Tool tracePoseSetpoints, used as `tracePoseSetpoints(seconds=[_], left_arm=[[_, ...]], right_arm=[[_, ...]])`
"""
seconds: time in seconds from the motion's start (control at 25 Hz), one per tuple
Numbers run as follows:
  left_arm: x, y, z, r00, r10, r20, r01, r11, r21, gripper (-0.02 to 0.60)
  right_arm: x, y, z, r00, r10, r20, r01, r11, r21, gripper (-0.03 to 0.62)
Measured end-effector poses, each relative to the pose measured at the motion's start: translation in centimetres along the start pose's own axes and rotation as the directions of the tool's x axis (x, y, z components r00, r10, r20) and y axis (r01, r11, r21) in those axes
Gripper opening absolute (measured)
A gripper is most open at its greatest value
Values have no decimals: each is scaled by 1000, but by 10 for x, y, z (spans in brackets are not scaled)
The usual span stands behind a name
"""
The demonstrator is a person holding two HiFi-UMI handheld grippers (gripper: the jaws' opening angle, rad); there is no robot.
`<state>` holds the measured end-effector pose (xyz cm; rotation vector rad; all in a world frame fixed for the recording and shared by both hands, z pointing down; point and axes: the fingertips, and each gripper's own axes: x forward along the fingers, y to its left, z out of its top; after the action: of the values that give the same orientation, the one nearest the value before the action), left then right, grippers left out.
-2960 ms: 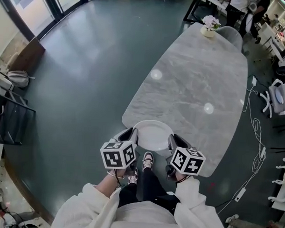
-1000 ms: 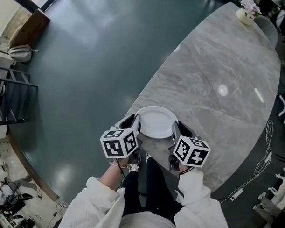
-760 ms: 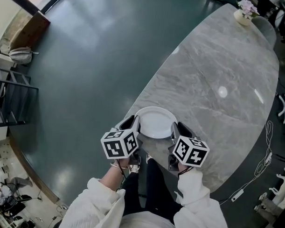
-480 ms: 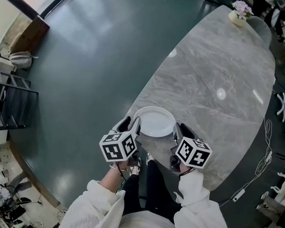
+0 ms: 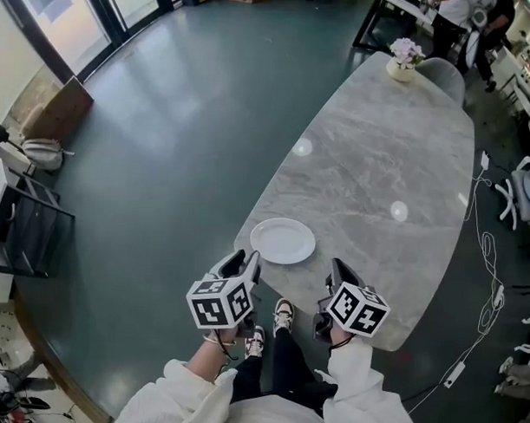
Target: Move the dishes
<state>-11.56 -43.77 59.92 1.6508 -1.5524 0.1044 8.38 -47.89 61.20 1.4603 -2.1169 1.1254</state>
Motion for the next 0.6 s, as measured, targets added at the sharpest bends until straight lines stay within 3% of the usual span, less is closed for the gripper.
tracePoseSetpoints(seconds=[0.36,0.6], left_arm=[[-70,-57,-3,993,-121,18,119,988,99,32],[-115,-91,-12,979,-200,45,183,950,251,8]], right_arm=[[-94,35,-16,989,28,147,-30,1000,7,66],[-147,53,-31,970,45,239,-40,999,-23,64]])
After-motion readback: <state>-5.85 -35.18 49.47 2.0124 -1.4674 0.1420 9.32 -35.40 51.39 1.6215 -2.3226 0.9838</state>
